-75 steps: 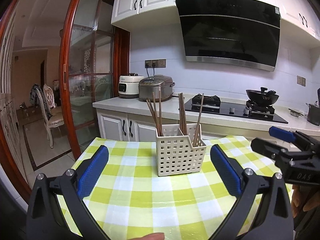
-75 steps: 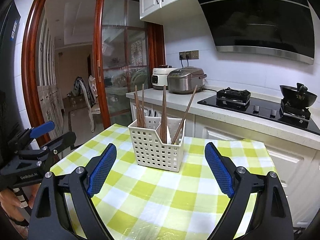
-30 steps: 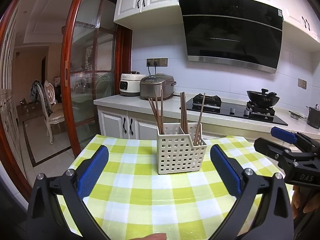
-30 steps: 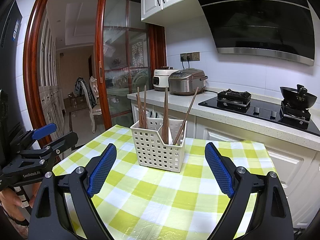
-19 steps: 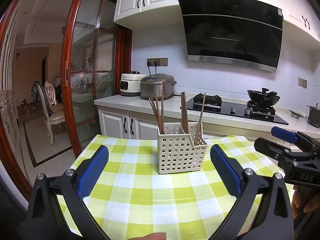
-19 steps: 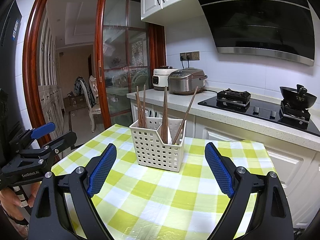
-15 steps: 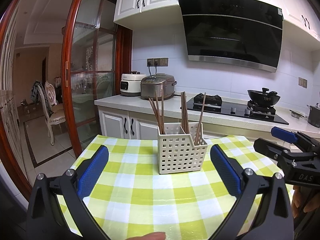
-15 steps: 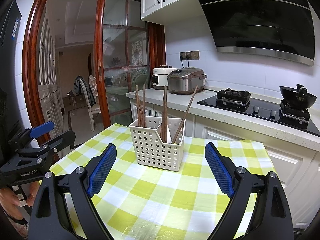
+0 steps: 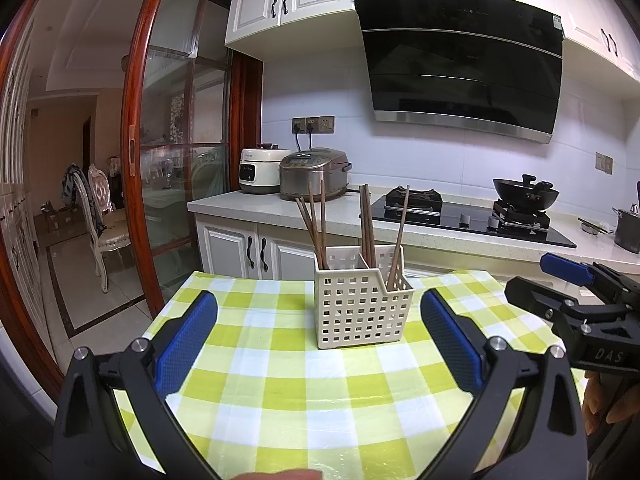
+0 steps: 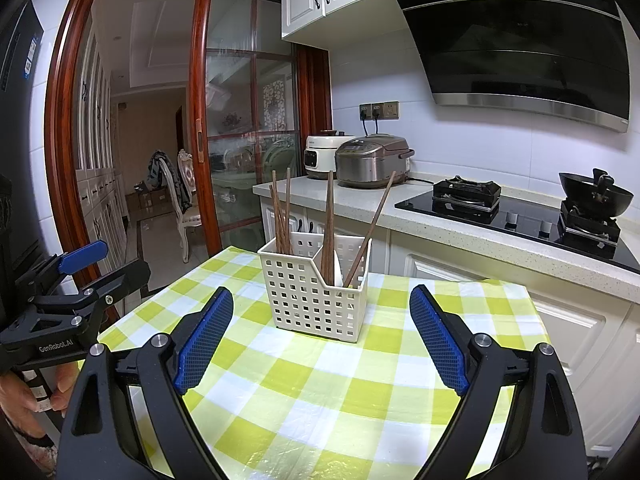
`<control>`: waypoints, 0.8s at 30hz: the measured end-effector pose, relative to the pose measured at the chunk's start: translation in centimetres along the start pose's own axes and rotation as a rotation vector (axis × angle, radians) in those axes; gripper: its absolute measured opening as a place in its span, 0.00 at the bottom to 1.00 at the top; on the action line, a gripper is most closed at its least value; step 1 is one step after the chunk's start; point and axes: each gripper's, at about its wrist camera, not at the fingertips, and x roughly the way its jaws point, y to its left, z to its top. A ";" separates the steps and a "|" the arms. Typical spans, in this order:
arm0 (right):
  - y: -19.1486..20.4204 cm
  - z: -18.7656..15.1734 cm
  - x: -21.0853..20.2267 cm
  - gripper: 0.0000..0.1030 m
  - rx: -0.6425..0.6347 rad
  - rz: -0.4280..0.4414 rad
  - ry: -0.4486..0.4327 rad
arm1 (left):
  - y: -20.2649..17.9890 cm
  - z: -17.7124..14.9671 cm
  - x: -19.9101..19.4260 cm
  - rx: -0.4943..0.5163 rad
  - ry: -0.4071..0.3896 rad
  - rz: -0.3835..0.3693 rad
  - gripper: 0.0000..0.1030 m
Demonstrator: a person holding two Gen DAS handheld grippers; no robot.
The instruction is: Organize utensils
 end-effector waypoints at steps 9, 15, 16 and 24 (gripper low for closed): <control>0.0 -0.1 0.0 0.82 -0.002 -0.002 0.004 | -0.3 -0.3 0.6 0.008 0.031 -0.001 0.96; -0.1 -0.2 0.1 0.82 0.001 -0.007 0.008 | -0.2 -0.4 1.0 0.019 0.049 -0.010 0.96; 0.0 -0.3 0.1 0.82 0.000 -0.009 0.007 | -0.2 -0.4 1.0 0.016 0.050 -0.006 0.96; 0.0 -0.4 0.0 0.82 -0.002 -0.010 0.008 | -0.2 -0.4 0.9 0.007 0.056 -0.004 0.96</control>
